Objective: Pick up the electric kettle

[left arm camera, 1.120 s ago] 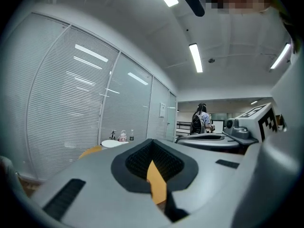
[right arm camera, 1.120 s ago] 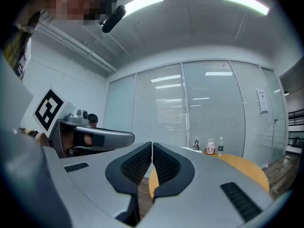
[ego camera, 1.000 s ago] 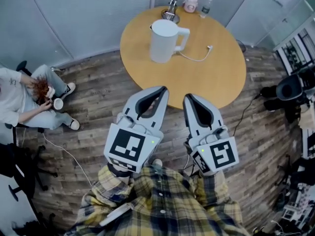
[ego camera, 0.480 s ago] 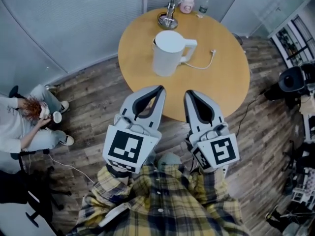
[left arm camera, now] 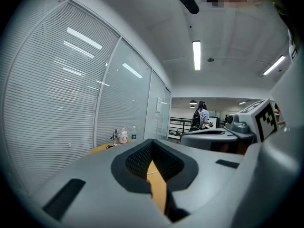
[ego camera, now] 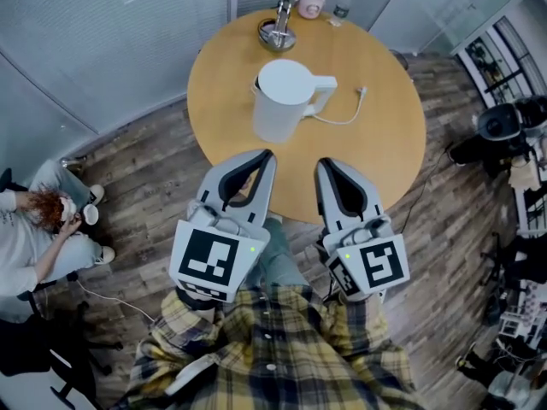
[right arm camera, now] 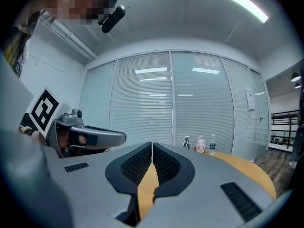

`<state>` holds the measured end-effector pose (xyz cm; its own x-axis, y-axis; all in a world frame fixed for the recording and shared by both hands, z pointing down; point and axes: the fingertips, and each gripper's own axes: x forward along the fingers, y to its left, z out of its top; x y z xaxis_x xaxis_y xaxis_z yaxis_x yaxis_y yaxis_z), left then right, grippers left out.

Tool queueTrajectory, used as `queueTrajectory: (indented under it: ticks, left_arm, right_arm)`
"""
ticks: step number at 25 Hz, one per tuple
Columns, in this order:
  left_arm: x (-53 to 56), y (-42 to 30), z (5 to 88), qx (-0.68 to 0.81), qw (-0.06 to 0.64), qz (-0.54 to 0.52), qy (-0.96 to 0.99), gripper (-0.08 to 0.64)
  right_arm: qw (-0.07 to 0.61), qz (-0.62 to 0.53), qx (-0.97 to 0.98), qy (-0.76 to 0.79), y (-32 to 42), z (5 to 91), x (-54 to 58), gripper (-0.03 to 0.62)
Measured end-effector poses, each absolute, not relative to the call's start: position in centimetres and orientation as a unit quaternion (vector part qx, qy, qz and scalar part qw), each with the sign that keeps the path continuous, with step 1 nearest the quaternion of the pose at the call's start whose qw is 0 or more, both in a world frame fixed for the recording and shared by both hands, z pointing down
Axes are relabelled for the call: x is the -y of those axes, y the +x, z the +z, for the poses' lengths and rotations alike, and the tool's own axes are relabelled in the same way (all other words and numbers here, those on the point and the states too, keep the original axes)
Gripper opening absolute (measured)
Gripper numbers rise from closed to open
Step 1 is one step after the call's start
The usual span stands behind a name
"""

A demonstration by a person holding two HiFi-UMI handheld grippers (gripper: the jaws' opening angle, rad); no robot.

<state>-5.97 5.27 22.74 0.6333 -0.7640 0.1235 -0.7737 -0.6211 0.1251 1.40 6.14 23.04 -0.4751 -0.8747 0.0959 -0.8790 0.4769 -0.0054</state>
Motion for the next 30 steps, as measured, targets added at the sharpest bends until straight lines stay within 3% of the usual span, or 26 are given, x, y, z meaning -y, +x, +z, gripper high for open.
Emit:
queueTrajectory:
  ticks: [30]
  left_arm:
    - [12.3,0.7,22.3,0.467,0.075,0.025,0.881,0.003]
  right_arm:
    - [0.048,0.027,0.868,0.493,10.0,23.8,11.5,0.035]
